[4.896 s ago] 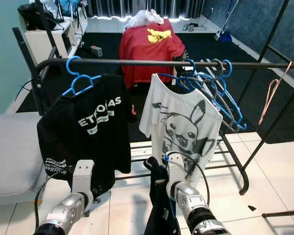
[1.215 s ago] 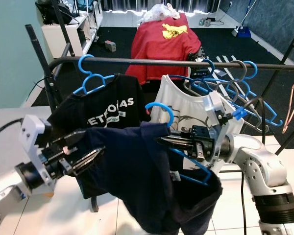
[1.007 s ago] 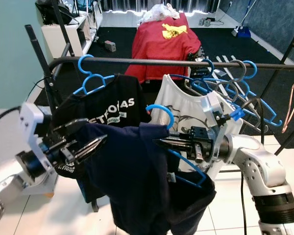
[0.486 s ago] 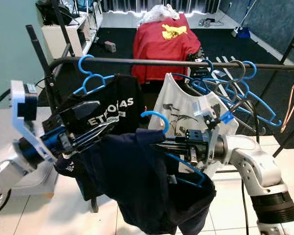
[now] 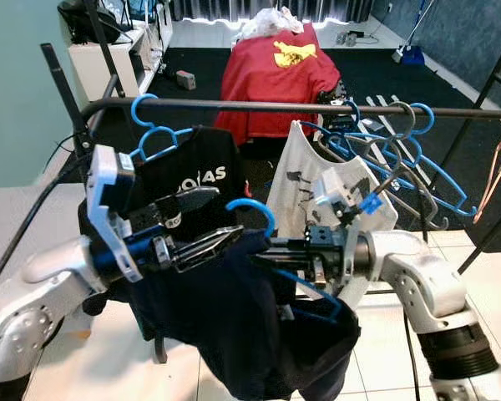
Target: Hang hanger
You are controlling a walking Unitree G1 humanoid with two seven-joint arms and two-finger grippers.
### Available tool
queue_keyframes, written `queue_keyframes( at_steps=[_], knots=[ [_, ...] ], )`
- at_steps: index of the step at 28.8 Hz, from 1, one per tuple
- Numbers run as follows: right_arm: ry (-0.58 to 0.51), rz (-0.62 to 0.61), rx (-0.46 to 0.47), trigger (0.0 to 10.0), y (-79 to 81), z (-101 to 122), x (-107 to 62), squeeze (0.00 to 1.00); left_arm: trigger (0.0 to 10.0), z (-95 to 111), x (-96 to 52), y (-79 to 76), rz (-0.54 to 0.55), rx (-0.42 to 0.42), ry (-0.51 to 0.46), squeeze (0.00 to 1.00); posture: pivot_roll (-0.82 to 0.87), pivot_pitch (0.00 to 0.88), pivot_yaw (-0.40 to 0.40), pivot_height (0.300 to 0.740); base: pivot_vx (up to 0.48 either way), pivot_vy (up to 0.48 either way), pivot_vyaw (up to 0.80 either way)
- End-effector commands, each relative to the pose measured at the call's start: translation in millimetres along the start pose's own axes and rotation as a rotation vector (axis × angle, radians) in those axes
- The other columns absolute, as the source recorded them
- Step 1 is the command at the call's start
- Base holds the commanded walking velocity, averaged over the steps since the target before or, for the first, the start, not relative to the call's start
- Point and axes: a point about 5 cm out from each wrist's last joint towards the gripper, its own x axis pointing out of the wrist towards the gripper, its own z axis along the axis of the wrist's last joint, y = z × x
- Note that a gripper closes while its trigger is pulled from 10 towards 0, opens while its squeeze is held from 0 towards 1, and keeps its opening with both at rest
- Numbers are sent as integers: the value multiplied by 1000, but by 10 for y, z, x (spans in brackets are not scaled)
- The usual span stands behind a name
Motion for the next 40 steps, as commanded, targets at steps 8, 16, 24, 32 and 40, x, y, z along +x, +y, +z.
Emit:
queue_keyframes(
  at_steps=[8,16,24,32,40],
  knots=[
    [34,43,-42,10000,25,24,70,0,10000,21,60,-49,-51,-24,-24,0,8,32,-18,740,0,0,0],
    [16,41,-56,10000,7,86,61,0,10000,-200,-49,-147,-118,20,150,0,7,22,-16,740,0,0,0],
    [7,50,-64,10000,11,163,-13,0,10000,-280,-432,65,-43,86,327,0,10,7,-17,740,0,0,0],
    [10,62,-65,10000,24,201,-56,0,10000,-300,-617,187,-1,118,406,0,9,4,-17,740,0,0,0],
    [20,80,-52,10000,40,198,-59,0,0,-295,-587,176,-39,43,378,0,4,13,-15,740,0,0,0]
  ],
)
